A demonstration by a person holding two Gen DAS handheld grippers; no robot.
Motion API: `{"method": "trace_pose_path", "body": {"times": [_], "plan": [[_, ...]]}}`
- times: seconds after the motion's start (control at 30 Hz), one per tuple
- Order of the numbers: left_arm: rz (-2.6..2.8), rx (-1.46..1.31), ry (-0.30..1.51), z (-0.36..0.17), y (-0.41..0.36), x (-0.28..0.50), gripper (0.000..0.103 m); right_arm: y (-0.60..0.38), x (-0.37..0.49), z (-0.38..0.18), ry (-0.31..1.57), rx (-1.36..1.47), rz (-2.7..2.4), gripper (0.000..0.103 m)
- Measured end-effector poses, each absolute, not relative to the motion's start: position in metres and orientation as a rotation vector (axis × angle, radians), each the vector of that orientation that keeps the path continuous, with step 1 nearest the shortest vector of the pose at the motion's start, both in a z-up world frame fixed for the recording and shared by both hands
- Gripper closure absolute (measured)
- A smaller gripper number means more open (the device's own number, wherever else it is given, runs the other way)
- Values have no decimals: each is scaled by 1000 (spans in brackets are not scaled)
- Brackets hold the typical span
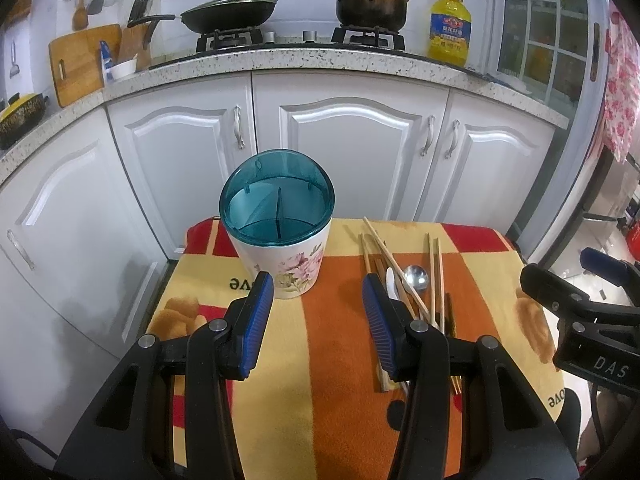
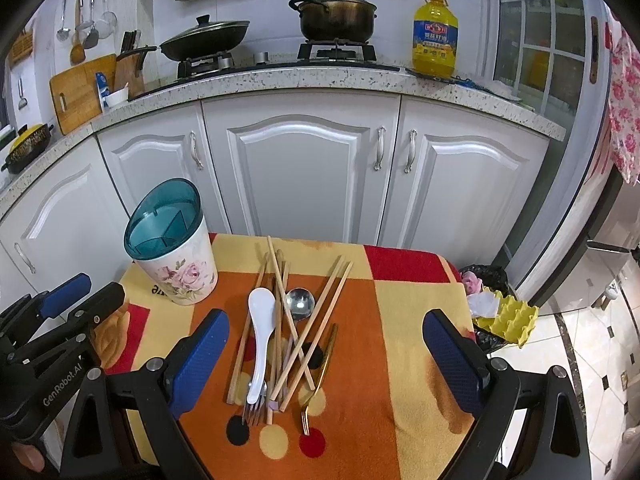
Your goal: Organize utensils
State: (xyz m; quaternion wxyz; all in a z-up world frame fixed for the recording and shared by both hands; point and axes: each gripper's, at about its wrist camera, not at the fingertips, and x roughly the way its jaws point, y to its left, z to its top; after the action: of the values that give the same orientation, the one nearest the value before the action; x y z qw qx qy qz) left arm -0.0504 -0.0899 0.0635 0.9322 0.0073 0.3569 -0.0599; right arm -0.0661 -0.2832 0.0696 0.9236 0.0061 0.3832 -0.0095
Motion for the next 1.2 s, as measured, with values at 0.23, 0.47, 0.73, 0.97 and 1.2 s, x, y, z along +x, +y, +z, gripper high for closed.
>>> {"method": "trace_pose_path", "body": {"times": [0.23, 0.47, 0.73, 0.97, 1.2], "plan": [[-122, 13, 745, 59, -89, -49, 57, -285, -62, 63, 809, 19, -15, 7], [-122, 23, 756, 54, -90, -46, 57, -287, -61, 61, 817, 0, -10, 7], [-126, 19, 759, 51, -89, -46, 57, -291, -59, 59, 819, 27, -4, 7], [-128, 16, 757, 52, -89, -46, 57, -287, -58, 57, 824, 26, 7, 7], [-148, -4, 769, 50, -91, -44, 57, -287, -57, 53, 833, 26, 6, 7]]}}
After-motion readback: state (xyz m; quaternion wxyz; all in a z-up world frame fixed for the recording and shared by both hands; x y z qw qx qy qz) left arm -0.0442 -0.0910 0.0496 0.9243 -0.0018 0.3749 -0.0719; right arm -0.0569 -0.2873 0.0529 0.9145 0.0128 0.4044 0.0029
